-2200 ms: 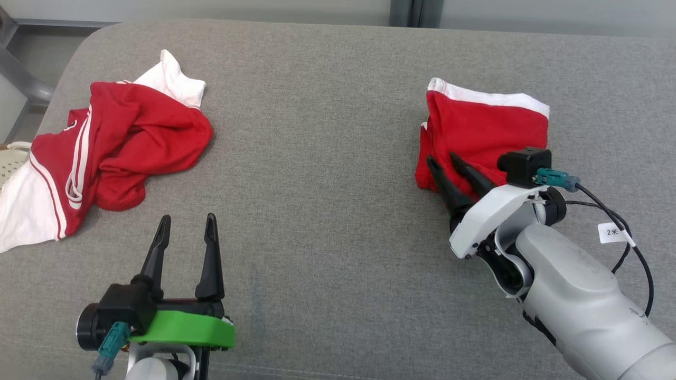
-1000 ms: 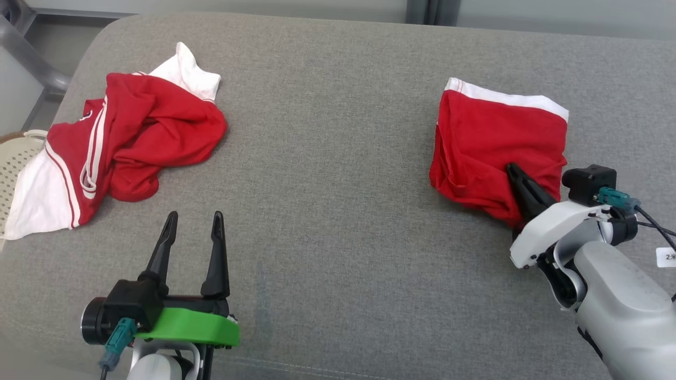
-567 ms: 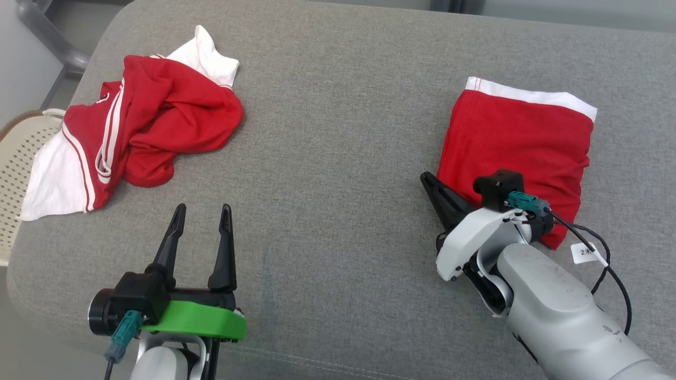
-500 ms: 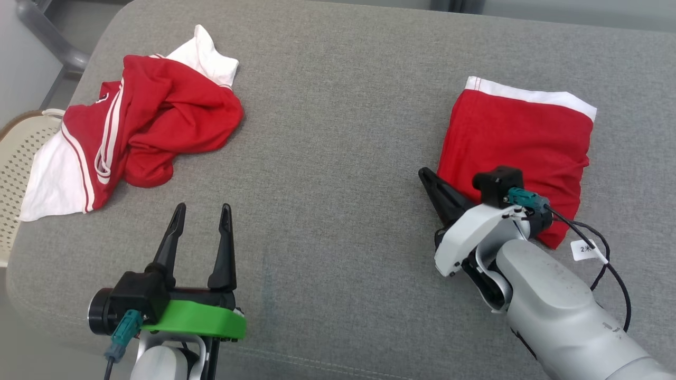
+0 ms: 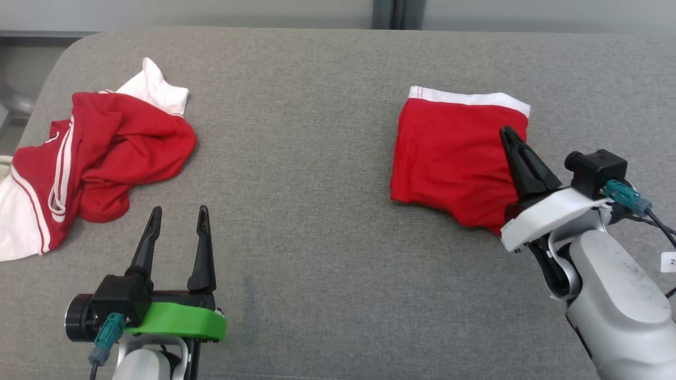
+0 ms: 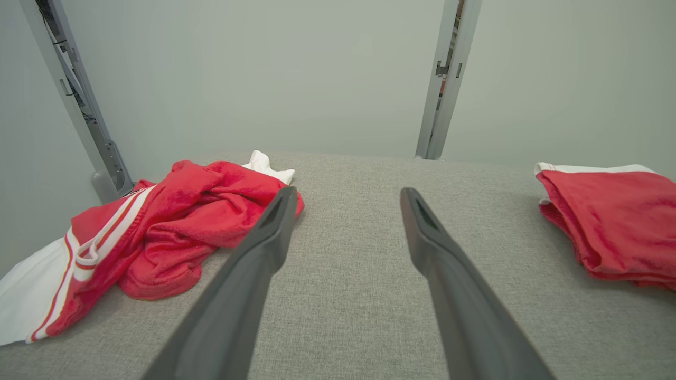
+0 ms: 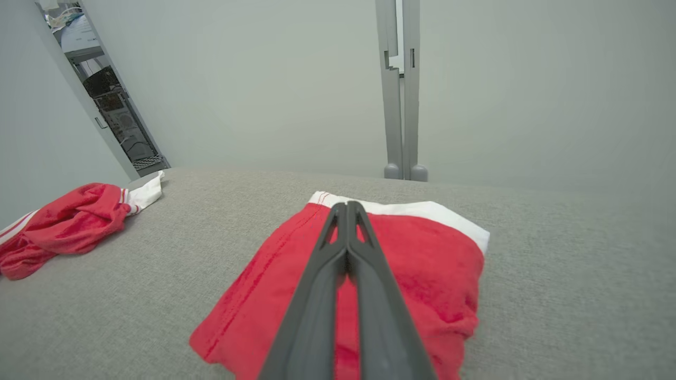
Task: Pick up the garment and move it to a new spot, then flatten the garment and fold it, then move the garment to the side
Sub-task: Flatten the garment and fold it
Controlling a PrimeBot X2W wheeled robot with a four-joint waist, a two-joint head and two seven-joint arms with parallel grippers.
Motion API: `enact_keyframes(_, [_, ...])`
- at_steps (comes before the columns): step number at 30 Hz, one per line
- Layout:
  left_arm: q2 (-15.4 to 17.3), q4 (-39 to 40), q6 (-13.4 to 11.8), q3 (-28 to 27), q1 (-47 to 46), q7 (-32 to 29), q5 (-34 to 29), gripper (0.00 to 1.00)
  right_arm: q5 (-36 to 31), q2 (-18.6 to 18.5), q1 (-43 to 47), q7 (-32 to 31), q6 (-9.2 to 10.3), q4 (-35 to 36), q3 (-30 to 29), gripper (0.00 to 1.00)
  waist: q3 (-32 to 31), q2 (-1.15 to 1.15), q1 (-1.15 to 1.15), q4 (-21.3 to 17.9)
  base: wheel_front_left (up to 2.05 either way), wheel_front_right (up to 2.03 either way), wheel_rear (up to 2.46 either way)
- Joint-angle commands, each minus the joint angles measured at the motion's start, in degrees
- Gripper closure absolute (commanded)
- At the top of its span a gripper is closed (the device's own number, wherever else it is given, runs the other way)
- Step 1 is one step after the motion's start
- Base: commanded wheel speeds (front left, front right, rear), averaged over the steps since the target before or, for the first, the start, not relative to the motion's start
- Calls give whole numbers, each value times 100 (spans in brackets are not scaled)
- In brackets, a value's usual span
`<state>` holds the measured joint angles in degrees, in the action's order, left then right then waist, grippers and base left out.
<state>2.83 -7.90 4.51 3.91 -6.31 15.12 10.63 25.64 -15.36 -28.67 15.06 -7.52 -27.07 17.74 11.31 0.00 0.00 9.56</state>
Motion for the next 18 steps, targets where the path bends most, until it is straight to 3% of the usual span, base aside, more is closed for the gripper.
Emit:
enact_keyframes(1, [13,-20,20,-57,69,3,-37,0,-86,-48,192,15,6,142,-137,92,-217,0,0,-296,0,0,0])
enact_keyframes(3, [15,-32,24,-142,103,3,-84,0,-188,-76,387,15,6,315,-311,52,-292,0,0,-418,0,0,0])
enact_keyframes(4, [15,-36,23,-177,125,4,-92,0,-234,-79,471,15,6,402,-373,9,-327,0,0,-471,0,0,0])
enact_keyframes(5, [14,-40,29,-208,153,3,-127,0,-281,-84,580,15,6,503,-458,0,-367,0,0,-526,0,0,0])
enact_keyframes(18, [16,-95,109,-494,451,3,-271,0,-533,109,1873,16,6,1386,-1002,0,-837,0,0,-834,0,0,0])
